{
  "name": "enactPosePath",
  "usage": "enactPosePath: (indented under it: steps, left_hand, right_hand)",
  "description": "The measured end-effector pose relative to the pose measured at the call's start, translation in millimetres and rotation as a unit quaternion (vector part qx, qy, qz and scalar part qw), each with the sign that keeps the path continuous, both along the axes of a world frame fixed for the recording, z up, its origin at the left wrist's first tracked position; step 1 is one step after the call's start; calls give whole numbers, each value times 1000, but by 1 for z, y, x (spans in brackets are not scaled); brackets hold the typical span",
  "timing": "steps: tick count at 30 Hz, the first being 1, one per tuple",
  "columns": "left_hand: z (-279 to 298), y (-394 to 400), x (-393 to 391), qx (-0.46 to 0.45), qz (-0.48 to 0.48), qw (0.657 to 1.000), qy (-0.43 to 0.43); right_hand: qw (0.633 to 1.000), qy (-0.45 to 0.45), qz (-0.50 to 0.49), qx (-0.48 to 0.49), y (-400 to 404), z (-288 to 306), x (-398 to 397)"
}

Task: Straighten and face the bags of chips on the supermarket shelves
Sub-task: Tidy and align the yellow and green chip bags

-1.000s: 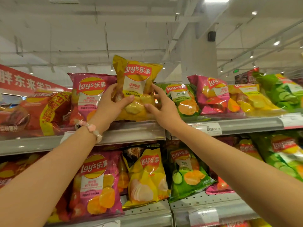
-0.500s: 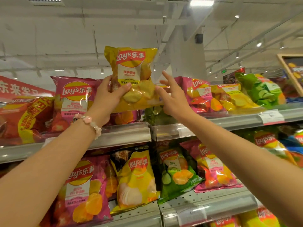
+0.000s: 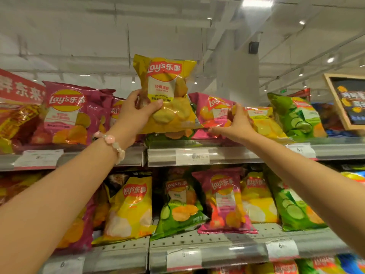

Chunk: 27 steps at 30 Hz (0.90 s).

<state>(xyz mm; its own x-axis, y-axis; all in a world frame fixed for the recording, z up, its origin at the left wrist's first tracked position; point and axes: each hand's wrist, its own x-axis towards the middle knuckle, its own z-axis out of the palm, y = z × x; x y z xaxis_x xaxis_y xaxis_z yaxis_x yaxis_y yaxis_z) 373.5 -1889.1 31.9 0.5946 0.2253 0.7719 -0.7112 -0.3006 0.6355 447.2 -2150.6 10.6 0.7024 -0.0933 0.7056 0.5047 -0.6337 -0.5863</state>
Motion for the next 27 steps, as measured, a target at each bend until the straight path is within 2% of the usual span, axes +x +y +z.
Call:
enactPosePath:
  steps: [6, 12, 21, 24, 27]
  left_hand:
    - [-3, -15, -13, -12, 26, 1000, -4]
    - [-10, -14, -25, -22, 82, 996, -16]
    - [-8, 18, -41, -14, 105, 994, -20]
    - [-6, 35, -49, -10, 106, 994, -21]
    - [-4, 56, -61, -21, 106, 994, -24]
  right_hand:
    - [995, 80, 43, -43, -11, 2, 8]
    - [998, 29, 60, -9, -9, -2, 9]
    - [983, -34, 135, 122, -3, 9, 0]
    - [984, -67, 120, 114, 12, 17, -14]
    - [988, -106, 94, 64, 36, 30, -33]
